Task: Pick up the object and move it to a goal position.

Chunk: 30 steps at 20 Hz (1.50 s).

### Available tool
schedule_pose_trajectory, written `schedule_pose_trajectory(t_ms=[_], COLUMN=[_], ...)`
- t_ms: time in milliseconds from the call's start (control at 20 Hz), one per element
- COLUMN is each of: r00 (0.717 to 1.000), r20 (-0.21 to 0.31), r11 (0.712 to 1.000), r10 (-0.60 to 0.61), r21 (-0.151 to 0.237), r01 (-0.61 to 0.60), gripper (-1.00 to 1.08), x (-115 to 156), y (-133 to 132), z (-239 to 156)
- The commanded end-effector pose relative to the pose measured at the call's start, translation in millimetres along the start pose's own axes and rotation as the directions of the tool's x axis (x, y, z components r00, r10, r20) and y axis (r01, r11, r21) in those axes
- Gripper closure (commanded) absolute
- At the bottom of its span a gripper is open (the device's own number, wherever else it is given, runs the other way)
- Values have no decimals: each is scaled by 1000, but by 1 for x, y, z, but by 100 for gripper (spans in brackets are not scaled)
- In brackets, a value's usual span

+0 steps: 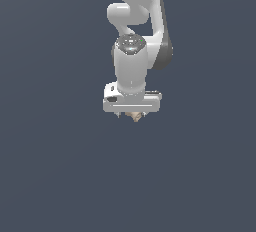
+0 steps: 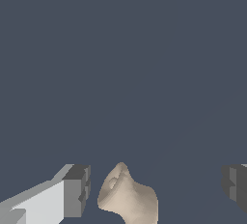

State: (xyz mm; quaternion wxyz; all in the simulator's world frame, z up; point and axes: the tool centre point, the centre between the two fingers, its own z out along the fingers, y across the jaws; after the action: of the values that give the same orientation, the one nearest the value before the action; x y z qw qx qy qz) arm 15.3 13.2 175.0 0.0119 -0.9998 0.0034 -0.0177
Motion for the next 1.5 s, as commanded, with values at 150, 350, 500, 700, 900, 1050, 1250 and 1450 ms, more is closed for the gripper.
schedule_pose_trajectory(t_ms=[150, 350, 500, 700, 900, 1050, 1250, 1450], r00=[1000, 999, 999, 999, 999, 997, 990, 973], r20=[8, 36, 43, 41, 41, 40, 40, 39], r11=[1000, 1000, 1000, 1000, 1000, 998, 991, 973], r10=[2, 11, 18, 11, -21, -61, -133, -229], r21=[3, 11, 14, 13, 12, 11, 10, 8], r01=[-2, -12, -19, -11, 21, 60, 133, 229], gripper=[-92, -92, -92, -92, -92, -92, -92, -92], x=[-2, -10, -11, -11, -15, -19, -26, -36], y=[-1, -3, -3, -3, -3, -4, -4, -5], z=[2, 7, 8, 9, 11, 15, 20, 28])
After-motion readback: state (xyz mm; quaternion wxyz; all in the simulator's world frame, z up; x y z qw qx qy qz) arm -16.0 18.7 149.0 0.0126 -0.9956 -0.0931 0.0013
